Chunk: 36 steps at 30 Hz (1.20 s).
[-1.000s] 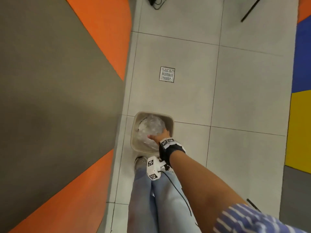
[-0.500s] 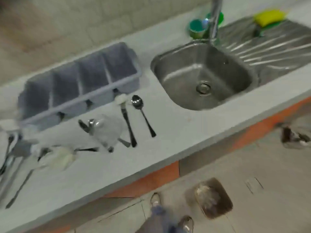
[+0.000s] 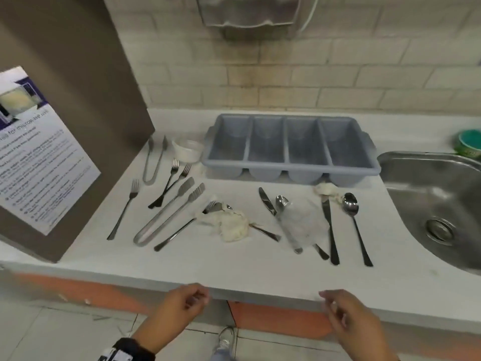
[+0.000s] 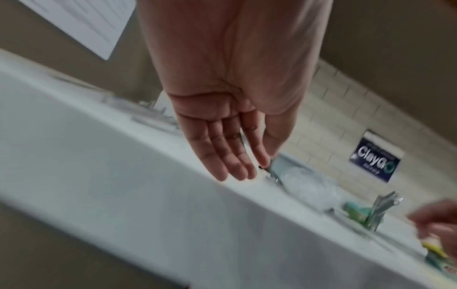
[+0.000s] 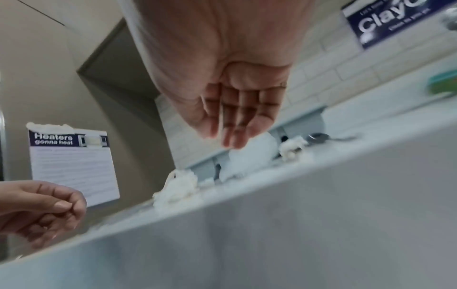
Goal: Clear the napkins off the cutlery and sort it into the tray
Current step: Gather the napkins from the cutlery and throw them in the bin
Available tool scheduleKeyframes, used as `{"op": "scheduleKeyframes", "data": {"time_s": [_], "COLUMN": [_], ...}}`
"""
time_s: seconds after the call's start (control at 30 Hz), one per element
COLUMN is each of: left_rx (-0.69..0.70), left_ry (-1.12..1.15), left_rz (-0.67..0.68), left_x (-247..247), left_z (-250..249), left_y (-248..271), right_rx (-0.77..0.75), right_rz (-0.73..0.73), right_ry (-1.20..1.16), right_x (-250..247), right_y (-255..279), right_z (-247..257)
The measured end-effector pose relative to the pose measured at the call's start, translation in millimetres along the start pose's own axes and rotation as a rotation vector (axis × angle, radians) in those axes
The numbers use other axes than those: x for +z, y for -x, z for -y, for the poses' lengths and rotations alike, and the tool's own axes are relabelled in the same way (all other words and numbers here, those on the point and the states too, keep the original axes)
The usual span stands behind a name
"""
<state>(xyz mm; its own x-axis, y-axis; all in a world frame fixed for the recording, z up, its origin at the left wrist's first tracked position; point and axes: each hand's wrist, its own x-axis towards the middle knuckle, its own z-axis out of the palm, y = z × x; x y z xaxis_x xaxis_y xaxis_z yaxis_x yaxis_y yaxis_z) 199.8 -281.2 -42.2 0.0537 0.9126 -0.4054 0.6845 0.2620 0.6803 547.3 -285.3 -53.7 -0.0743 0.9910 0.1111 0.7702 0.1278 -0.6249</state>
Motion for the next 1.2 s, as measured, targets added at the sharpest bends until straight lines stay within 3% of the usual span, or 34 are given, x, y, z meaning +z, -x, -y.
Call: {"op": "scheduleKeyframes", "data": {"time_s": [0.1,0.2,0.3,0.4,0.53,0.6,0.73,0.8,0.93,1.0,1.1,1.2], "left_rx": [0.204,0.356,0.333,0.300,0.375,0.395,0.421,0.434,0.429,0.419,0.386,0.368], "left_ry": [0.010,-0.115,-0.272,-0.402,-0.379,-0.313,0.068,0.196,0.372,0.361,0.319,0.264], "left_rz": [-0.160,-0.241,-0.154,-0.063,-0.058,-0.053,-0.024,-0.012,-0.050,-0.067,-0.095,-0.192], "left_x": [-28.9,-41.5,-45.4,-44.6,-50.5,-57.2,-76.5,-84.9,-101.0,-114.3,-142.8,-176.3], "left_z": [-25.2,-39.3,-45.5,-41.2,-30.9,-29.3,-33.2,-34.7,-38.3,-42.6,-45.5,-44.3], "left_y": [-38.8,-86.5,-133.9,-157.3,-171.5,-173.3,-170.1,-169.7,-169.8,-167.3,-163.1,-168.6], "right_rx": [0.020,0.235,0.400,0.469,0.512,0.536,0.522,0.524,0.594,0.604,0.553,0.517], "right_rz": [-0.087,-0.026,0.068,0.099,-0.025,-0.154,-0.405,-0.332,0.089,0.219,0.299,0.146], "right_ry": [0.072,0.165,0.306,0.320,0.160,0.049,0.031,0.114,0.350,0.434,0.585,0.716], "right_x": [6.3,23.9,43.7,54.2,46.8,38.6,2.2,-12.2,-13.6,-6.4,13.1,16.5], "right_y": [-76.7,-130.7,-162.8,-177.7,-183.1,-181.6,-201.6,-230.5,-282.3,-295.0,-314.0,-301.0], "right_z": [31.0,48.8,56.9,62.3,71.2,76.4,75.1,55.9,25.8,3.2,-37.2,8.6]}}
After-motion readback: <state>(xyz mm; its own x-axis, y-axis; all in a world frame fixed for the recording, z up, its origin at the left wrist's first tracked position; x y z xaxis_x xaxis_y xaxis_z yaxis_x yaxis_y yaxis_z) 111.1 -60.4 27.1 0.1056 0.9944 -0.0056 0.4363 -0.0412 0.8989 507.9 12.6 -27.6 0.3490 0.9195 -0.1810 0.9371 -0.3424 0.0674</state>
